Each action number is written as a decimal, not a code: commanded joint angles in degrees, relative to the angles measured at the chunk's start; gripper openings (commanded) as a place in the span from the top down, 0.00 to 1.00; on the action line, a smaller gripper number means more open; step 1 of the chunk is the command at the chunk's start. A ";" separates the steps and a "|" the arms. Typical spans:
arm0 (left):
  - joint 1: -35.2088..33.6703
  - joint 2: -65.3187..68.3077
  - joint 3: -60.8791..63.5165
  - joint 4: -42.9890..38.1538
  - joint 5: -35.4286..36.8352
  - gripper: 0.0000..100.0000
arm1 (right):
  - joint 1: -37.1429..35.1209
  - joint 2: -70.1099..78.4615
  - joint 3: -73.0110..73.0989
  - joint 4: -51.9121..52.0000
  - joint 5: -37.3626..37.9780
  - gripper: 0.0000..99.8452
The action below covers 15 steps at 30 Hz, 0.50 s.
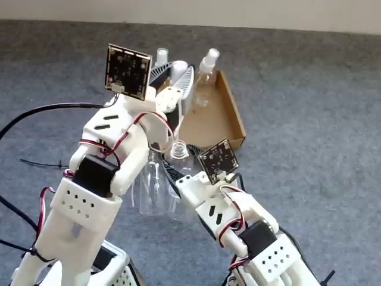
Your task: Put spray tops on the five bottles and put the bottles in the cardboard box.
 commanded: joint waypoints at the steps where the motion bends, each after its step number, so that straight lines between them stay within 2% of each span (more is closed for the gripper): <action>1: -0.22 -1.54 -0.04 3.08 0.26 0.95 | 1.10 -0.48 -0.22 -0.75 -0.26 1.00; 8: -0.48 -2.59 -0.13 14.86 0.26 0.95 | 1.19 -0.48 -2.24 -0.75 -0.18 1.00; 15: -0.22 -11.38 0.84 19.43 -0.62 0.94 | 0.84 -0.48 -4.70 -0.48 -0.26 1.00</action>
